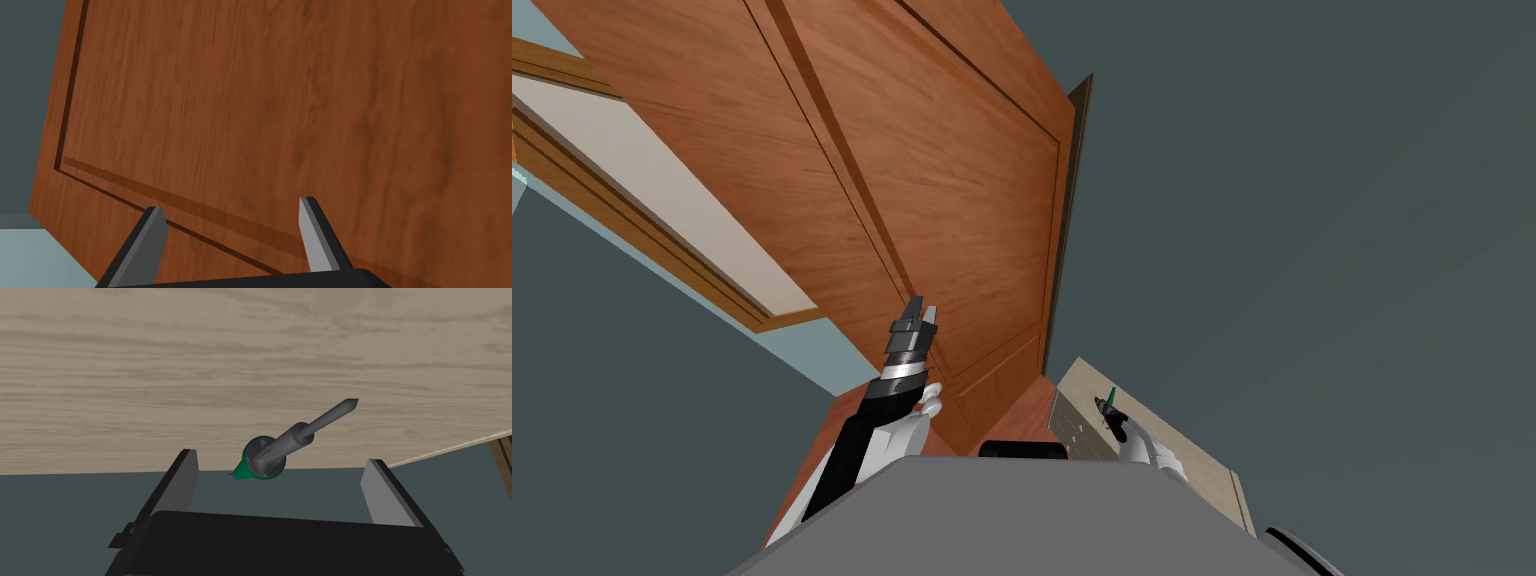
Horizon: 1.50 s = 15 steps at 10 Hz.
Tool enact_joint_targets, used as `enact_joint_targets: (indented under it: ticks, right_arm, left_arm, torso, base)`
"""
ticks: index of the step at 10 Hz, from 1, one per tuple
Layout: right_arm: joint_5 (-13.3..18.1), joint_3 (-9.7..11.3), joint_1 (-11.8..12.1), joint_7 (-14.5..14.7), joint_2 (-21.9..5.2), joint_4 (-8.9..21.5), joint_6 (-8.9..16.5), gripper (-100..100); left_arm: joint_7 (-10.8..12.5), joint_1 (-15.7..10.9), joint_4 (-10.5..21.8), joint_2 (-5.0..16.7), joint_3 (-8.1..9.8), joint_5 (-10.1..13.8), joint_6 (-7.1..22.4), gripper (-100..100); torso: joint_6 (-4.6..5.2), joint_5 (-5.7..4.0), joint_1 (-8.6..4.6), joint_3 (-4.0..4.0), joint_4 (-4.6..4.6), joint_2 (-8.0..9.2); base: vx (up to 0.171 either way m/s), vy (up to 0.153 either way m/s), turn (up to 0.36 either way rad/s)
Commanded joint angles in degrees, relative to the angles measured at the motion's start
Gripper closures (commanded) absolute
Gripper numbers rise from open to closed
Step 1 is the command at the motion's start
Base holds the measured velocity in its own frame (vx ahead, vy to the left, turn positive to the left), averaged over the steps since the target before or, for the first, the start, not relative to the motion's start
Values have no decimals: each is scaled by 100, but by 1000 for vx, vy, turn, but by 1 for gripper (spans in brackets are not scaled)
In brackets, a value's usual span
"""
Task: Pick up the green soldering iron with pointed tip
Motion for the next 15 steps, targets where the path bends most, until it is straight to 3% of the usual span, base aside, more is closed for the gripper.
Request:
enact_joint_targets:
  ticks: [1,3,12,15]
  right_arm:
    - [218,-178,219,-109,72,-157,20,-100]
    - [536,-424,525,-243,185,-383,48,-100]
    - [536,-424,525,-243,185,-383,48,-100]
    - [1103,-583,639,-345,447,-413,-66,-100]
  left_arm:
    - [0,0,0,0,0,0,0,0]
    - [0,0,0,0,0,0,0,0]
    - [0,0,0,0,0,0,0,0]
    - [0,1,0,0,0,0,0,0]
  torso:
    - [0,0,0,0,0,0]
    - [0,0,1,2,1,3]
    - [0,2,6,-3,0,-6]
    - [0,4,18,-8,-2,-14]
  base:
    - [-25,-32,100]
    - [-20,-24,77]
    - [0,0,5]
    - [24,27,-83]
